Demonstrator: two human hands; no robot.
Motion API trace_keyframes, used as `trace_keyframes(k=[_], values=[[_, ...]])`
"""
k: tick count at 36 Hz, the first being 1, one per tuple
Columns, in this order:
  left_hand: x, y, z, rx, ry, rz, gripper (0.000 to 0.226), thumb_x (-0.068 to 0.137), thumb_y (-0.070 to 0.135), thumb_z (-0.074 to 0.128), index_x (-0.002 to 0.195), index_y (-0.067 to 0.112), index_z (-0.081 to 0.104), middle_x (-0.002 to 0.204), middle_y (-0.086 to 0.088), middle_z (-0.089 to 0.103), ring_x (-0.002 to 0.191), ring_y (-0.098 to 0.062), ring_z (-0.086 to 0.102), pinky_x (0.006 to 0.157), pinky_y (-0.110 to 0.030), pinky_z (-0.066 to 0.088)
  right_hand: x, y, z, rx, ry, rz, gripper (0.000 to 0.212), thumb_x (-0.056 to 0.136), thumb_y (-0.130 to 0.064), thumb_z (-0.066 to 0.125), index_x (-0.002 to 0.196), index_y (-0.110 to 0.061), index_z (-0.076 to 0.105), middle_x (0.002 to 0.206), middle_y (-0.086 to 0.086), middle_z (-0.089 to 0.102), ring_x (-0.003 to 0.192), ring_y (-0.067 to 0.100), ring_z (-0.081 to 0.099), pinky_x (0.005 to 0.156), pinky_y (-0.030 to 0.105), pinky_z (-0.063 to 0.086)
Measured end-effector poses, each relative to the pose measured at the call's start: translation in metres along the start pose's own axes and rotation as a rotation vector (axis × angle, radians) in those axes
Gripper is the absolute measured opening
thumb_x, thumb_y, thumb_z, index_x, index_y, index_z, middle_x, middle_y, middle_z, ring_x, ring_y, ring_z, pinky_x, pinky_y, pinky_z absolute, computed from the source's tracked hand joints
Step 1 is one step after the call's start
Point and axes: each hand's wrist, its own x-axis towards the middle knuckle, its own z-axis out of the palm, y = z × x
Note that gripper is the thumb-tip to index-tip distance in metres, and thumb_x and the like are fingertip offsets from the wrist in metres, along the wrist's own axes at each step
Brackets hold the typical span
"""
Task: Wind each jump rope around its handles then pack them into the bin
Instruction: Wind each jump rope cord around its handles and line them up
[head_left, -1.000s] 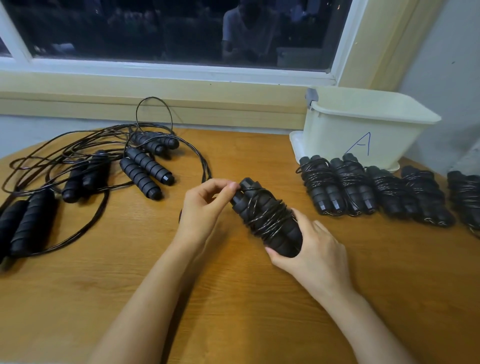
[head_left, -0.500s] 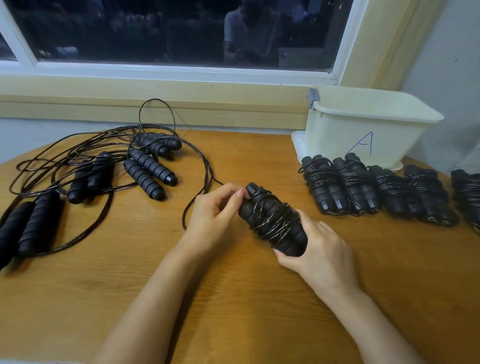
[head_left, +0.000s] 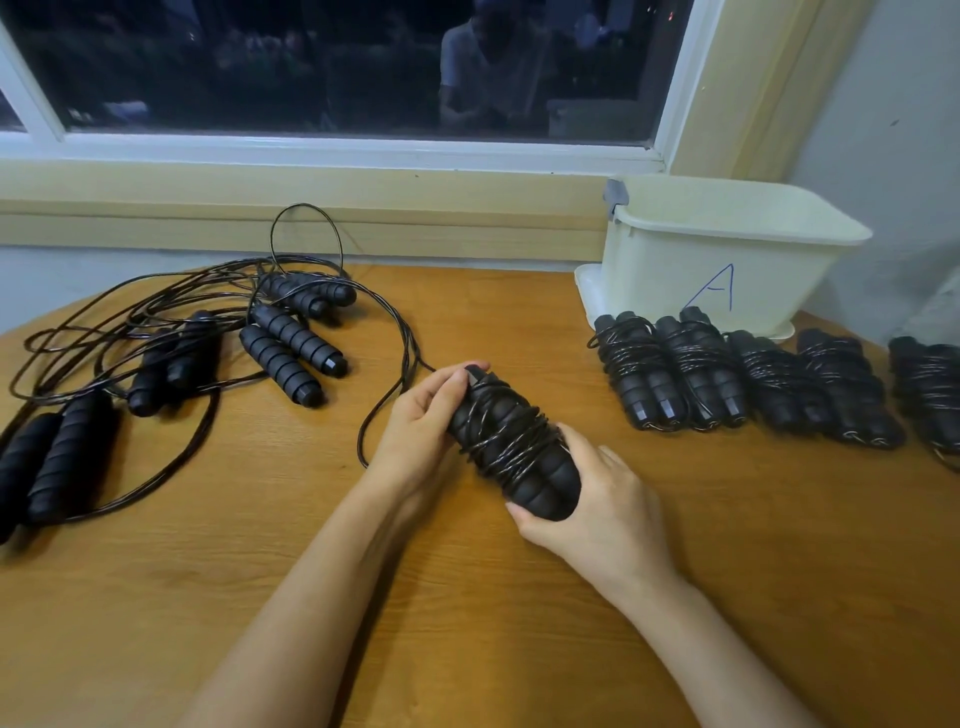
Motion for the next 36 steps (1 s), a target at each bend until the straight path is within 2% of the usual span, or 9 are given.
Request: trace_keyframes(k=[5,8,13,17,20,24,27,32,36], values=[[0.003,-0.009,0.001,0.012,-0.016,-0.004,0.033,0.103,0.029,0.042,0.128,0.016,0.06,0.119,-0.008,0.07,0.111,-0.022,0.066,0.089,-0.032,0.055,0.005,0.005,0.004,-0.08,0.038,-0.009,0.098,0.068,-0.051,0.077,0.15,-0.025,0.032,0.134,-0.003,0.051,0.119,0.019,0.048,0.081,0.034,0.052],[0.004,-0.013,0.002,0.048,-0.024,-0.008,0.043,0.104,0.042,0.034,0.132,0.019,0.058,0.124,-0.005,0.068,0.117,-0.02,0.064,0.1,-0.04,0.05,0.005,0.01,0.005,-0.149,0.08,-0.073,0.094,0.067,-0.057,0.069,0.148,-0.023,0.035,0.118,-0.003,0.062,0.106,0.021,0.055,0.081,0.039,0.052],[0.001,-0.021,0.001,0.196,-0.013,-0.012,0.061,0.096,0.062,0.023,0.14,0.03,0.051,0.128,0.008,0.065,0.122,-0.006,0.057,0.112,-0.037,0.04,0.008,0.015,0.007,-0.297,0.081,-0.162,0.097,0.068,-0.055,0.075,0.15,-0.024,0.035,0.116,0.001,0.063,0.1,0.022,0.06,0.081,0.038,0.05],[-0.008,-0.025,0.01,0.423,0.011,0.084,0.067,0.097,0.064,0.02,0.152,0.03,0.033,0.147,0.008,0.047,0.136,-0.003,0.04,0.116,-0.023,0.026,0.005,0.025,0.005,-0.282,-0.005,-0.184,0.1,0.08,-0.057,0.068,0.157,-0.031,0.009,0.121,0.002,0.06,0.103,0.02,0.061,0.084,0.035,0.049],[-0.019,-0.029,0.024,0.5,0.091,0.162,0.065,0.097,0.055,0.025,0.154,0.025,0.029,0.152,0.007,0.041,0.138,-0.002,0.036,0.108,-0.008,0.026,-0.004,0.033,-0.01,-0.213,-0.011,-0.084,0.095,0.091,-0.062,0.052,0.155,-0.034,-0.011,0.134,0.001,0.052,0.118,0.019,0.052,0.096,0.034,0.042],[-0.033,-0.037,0.047,0.507,0.076,0.161,0.064,0.094,0.052,0.029,0.151,0.024,0.035,0.146,-0.001,0.049,0.129,-0.006,0.047,0.11,-0.027,0.035,-0.02,0.05,-0.04,-0.162,0.06,0.088,0.093,0.092,-0.068,0.045,0.155,-0.035,-0.014,0.145,0.001,0.044,0.129,0.017,0.044,0.101,0.032,0.041],[-0.037,-0.046,0.064,0.566,0.047,0.175,0.058,0.098,0.051,0.031,0.149,0.023,0.039,0.143,-0.002,0.053,0.126,-0.008,0.051,0.111,-0.035,0.038,-0.036,0.069,-0.063,-0.168,0.145,0.175,0.094,0.089,-0.067,0.052,0.156,-0.036,-0.006,0.14,0.001,0.047,0.124,0.017,0.046,0.096,0.03,0.043],[-0.041,-0.057,0.094,0.656,0.023,0.178,0.048,0.105,0.042,0.033,0.147,0.022,0.043,0.143,-0.002,0.054,0.133,-0.017,0.048,0.113,-0.036,0.036,-0.061,0.104,-0.101,-0.235,0.274,0.367,0.093,0.088,-0.061,0.061,0.158,-0.031,0.008,0.135,0.008,0.051,0.12,0.025,0.049,0.092,0.038,0.045],[-0.045,-0.063,0.118,0.748,0.005,0.221,0.047,0.105,0.04,0.034,0.146,0.02,0.044,0.141,-0.004,0.056,0.132,-0.021,0.05,0.114,-0.052,0.03,-0.078,0.129,-0.126,-0.373,0.277,0.536,0.09,0.091,-0.061,0.055,0.159,-0.029,0.005,0.141,0.011,0.047,0.125,0.027,0.047,0.096,0.041,0.041]])
